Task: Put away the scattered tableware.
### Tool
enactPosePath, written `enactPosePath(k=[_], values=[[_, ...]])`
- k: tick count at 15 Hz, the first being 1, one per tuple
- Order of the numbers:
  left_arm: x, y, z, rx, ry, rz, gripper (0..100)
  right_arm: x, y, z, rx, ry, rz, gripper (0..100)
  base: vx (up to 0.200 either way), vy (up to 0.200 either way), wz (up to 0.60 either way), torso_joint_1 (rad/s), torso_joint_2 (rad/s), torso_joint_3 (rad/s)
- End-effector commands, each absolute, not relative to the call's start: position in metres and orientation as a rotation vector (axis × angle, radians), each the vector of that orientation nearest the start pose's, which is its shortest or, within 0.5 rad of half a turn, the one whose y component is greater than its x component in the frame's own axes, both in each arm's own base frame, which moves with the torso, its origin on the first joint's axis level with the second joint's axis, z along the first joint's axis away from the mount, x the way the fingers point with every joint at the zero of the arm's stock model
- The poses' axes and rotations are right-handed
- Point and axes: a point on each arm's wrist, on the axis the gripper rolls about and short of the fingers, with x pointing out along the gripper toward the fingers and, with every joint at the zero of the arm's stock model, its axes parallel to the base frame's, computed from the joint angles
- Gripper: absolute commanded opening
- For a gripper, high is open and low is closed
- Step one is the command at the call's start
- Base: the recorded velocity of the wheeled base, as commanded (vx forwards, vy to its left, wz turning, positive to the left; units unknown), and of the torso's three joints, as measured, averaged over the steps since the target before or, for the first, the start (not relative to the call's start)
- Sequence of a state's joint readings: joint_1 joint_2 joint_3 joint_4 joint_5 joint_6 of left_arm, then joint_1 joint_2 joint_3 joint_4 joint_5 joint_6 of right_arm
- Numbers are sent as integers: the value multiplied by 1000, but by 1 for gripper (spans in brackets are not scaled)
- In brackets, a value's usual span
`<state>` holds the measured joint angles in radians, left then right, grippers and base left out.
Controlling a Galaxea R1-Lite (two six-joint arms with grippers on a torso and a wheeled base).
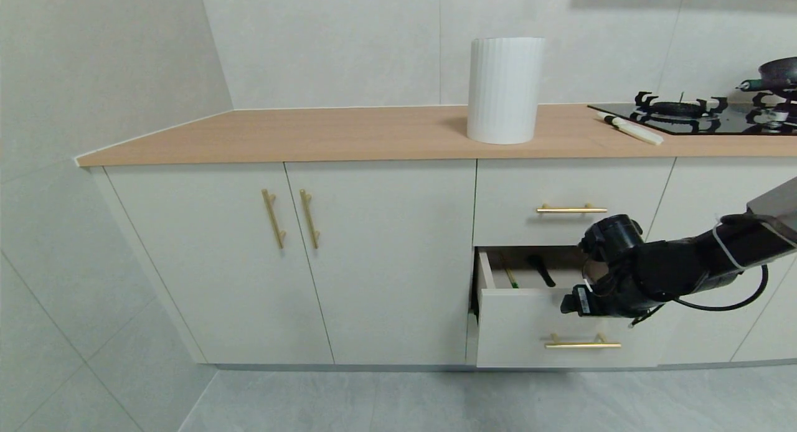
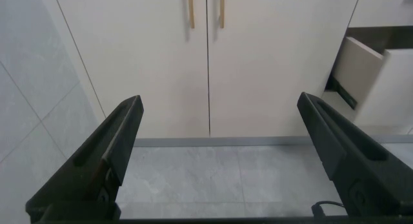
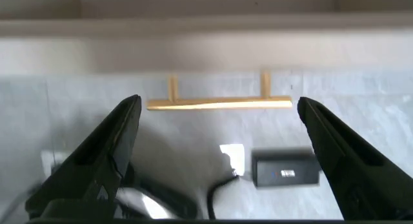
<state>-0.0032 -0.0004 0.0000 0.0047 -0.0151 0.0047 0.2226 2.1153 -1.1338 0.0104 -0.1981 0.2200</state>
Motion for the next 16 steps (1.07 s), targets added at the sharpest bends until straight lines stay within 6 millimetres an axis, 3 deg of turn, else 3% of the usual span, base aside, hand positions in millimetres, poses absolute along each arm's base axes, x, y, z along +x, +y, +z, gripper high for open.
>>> enactPosePath(k=[1, 6, 16], values=[[-23, 0, 75, 5, 5, -18, 100, 378, 78, 47, 33, 929, -107, 100, 0, 0, 0, 0, 0, 0], [-23, 0, 75, 5, 5, -18, 100, 397, 75, 29, 89, 804, -163, 100, 0, 0, 0, 0, 0, 0], [-23, 0, 75, 5, 5, -18, 100, 422, 72, 12, 165, 602, -225, 100, 0, 0, 0, 0, 0, 0]])
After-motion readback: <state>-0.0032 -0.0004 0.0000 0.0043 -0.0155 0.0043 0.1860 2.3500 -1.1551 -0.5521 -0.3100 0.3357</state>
